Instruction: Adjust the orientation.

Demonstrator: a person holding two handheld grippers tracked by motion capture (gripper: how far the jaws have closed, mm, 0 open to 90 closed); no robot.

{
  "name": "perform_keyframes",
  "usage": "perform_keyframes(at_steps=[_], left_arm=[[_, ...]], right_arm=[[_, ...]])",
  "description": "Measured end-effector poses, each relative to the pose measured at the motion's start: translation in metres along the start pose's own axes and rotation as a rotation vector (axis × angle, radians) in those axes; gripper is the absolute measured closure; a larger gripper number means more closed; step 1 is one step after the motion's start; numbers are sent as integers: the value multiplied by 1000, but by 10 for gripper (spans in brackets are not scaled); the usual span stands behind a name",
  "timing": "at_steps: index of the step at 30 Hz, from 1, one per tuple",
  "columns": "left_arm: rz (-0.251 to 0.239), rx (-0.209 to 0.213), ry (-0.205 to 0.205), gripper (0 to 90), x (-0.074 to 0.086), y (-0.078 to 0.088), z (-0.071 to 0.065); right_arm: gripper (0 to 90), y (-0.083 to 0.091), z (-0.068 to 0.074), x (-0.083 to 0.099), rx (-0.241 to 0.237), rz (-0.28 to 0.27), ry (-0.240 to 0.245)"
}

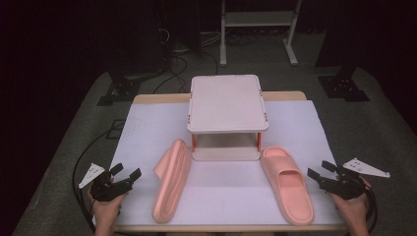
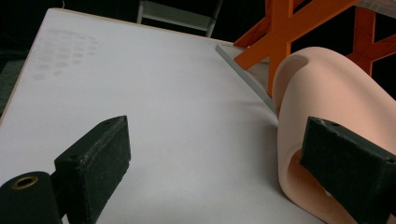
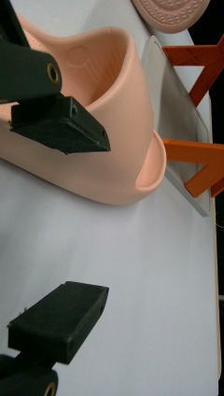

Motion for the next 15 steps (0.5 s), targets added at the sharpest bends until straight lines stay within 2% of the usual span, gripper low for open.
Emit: perform_keyframes(at_steps=[3, 15], left_arm=[[5, 3, -11, 83, 0, 0, -1], [18, 37, -10, 83, 4, -2, -7]], right_arm=[[246, -1, -1, 0, -4, 5, 0], [243, 0, 5, -2, 1, -1, 15]])
Point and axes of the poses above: each handheld gripper's, and its own axes: y roughly backward along the jaws, x roughly out of its underside, z roughly to its left, the point moved 3 cm from there along -y, roughly forward along the jaws, and after that the axes turned 2 degrees about y, right-handed, at the moved point
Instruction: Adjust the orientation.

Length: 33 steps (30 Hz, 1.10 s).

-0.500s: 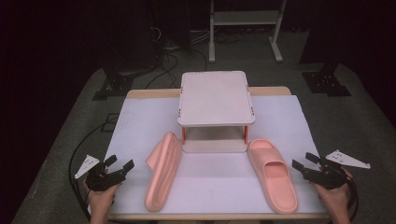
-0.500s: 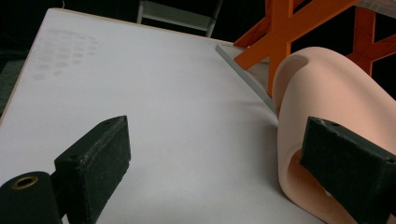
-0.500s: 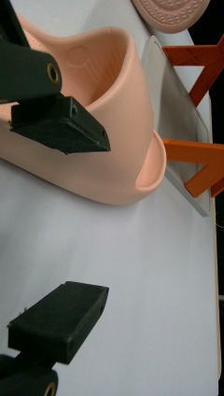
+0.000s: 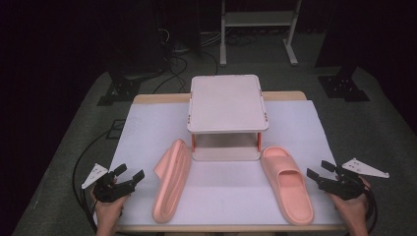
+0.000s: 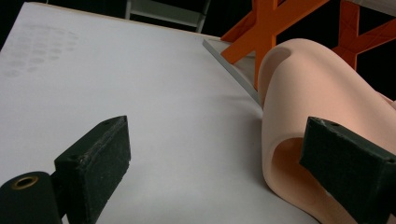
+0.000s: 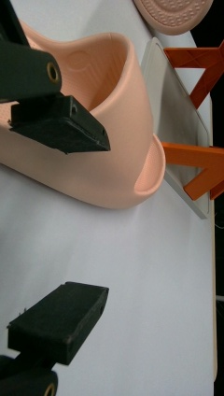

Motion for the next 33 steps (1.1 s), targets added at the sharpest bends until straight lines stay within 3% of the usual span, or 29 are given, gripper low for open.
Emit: perform_keyframes(at_steps=[18, 33], left_arm=[[36, 15, -37, 83, 5, -5, -13], [109, 36, -83, 84, 11, -16, -19]], right_arm=[[243, 0, 2, 0, -8, -6, 2], [243, -1, 4, -1, -15, -7, 10]])
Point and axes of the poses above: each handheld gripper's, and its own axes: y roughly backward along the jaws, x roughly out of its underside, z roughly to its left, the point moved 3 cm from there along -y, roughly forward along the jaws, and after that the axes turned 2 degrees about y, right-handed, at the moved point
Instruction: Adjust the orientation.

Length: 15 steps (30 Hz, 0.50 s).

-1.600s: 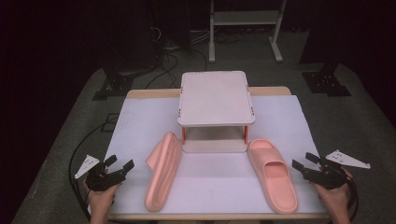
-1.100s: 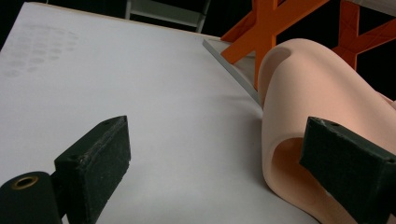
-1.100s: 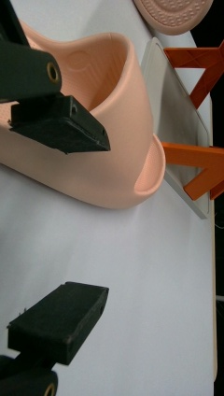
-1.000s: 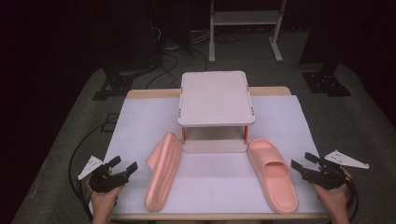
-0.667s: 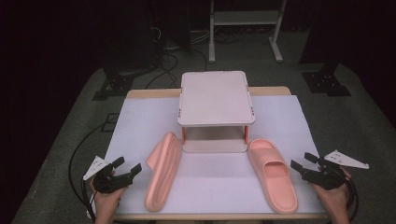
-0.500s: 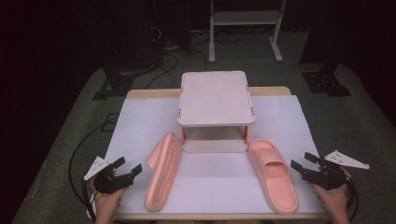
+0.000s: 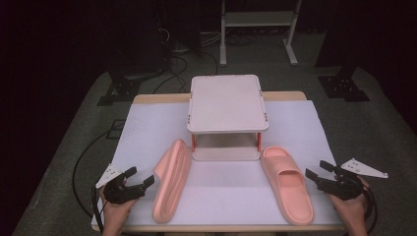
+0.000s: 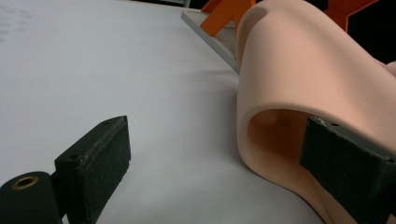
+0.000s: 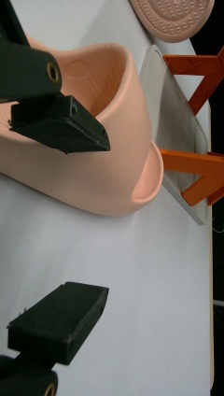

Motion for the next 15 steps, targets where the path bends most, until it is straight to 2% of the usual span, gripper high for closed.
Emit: perform_keyframes(at_steps=[15], left_arm=[[75, -15, -60, 86, 0, -17, -7]], right_arm=[[244, -1, 2, -1, -5, -4, 5]])
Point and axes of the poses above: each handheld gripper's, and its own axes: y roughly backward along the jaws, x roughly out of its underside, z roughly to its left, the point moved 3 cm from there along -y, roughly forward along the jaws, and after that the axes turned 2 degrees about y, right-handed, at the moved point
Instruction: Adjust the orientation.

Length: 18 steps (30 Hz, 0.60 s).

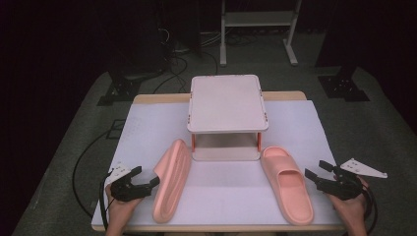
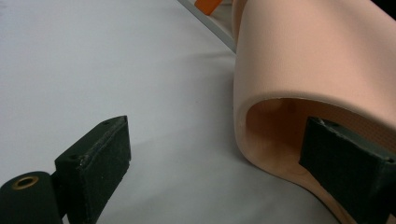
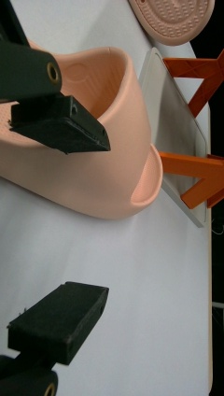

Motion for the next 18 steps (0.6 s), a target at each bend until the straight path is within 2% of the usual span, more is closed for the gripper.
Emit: perform_keyframes(at_steps=[6, 18], left_arm=[[18, 3, -15, 86, -2, -6, -4], [29, 14, -15, 88, -6, -16, -8]], right_arm=[[244, -1, 1, 0, -3, 5, 0], [245, -3, 2, 0, -9, 9, 2]])
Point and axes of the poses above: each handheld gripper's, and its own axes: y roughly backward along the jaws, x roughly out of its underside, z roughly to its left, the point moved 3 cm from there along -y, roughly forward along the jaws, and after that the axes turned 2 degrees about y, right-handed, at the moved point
